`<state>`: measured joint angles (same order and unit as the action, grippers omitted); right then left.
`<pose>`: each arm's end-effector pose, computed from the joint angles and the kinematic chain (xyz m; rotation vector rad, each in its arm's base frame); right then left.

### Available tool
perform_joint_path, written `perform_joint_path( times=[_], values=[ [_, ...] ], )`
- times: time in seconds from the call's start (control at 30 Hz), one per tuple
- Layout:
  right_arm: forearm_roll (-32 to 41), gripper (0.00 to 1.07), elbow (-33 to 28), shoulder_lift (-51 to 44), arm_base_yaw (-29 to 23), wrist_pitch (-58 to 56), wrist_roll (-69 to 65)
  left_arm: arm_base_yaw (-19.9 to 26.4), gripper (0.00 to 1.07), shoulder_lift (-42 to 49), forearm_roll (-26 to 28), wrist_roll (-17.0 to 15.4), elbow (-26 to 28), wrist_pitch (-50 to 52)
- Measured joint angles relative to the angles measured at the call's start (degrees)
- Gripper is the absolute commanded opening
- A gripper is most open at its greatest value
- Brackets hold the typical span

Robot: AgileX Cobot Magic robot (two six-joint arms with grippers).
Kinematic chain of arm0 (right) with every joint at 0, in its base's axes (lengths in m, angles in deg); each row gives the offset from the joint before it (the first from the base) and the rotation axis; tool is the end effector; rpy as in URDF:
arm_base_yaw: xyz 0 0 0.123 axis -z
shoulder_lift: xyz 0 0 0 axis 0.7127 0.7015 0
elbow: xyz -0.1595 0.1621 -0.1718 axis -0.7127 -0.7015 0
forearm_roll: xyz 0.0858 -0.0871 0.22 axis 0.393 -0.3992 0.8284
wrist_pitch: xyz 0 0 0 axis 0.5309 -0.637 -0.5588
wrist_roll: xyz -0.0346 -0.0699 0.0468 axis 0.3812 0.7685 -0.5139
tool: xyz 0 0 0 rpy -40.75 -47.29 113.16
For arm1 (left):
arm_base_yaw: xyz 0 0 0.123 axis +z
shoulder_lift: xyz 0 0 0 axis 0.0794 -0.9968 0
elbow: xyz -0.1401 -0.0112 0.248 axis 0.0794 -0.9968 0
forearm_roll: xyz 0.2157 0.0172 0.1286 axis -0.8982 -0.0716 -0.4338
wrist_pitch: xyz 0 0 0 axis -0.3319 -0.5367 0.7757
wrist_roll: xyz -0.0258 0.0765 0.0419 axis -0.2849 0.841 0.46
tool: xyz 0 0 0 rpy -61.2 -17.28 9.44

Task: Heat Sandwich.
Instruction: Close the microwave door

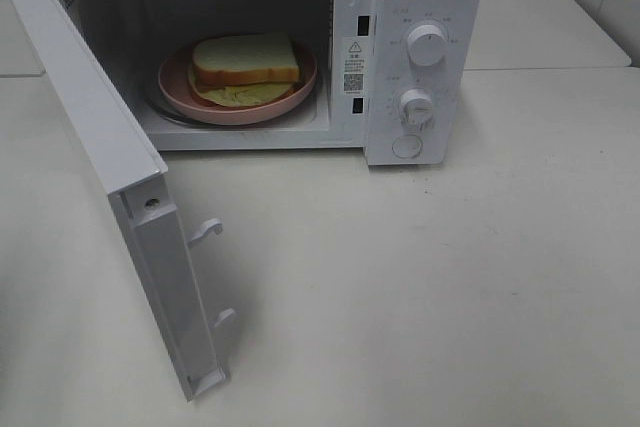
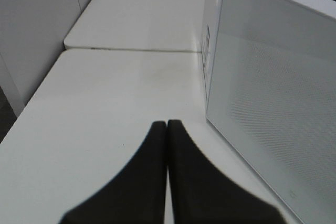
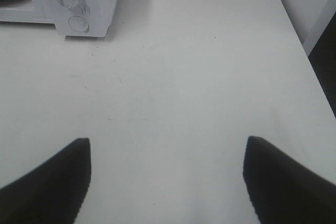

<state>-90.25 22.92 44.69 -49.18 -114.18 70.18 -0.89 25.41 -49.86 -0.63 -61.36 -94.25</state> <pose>-0.0051 -0.0060 0.2805 -0.0356 2.0162 -0.0284 0.1051 0.0055 0.2406 -0.0587 1.8256 0.0259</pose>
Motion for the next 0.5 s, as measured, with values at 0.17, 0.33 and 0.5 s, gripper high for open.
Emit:
perform_joint_path(
  times=[0.17, 0.33, 0.5],
  values=[
    [0.0, 0.76, 0.0, 0.0, 0.0, 0.0, 0.0, 0.0, 0.00, -5.5, 0.0, 0.0, -3.3, 11.1],
    [0.0, 0.76, 0.0, 0.0, 0.0, 0.0, 0.0, 0.0, 0.00, -12.3, -1.1, -0.3, -4.1, 20.3],
    [0.0, 0.76, 0.0, 0.0, 0.0, 0.0, 0.0, 0.0, 0.00, -19.9, -5.1, -2.9, -4.1, 28.5]
  ],
)
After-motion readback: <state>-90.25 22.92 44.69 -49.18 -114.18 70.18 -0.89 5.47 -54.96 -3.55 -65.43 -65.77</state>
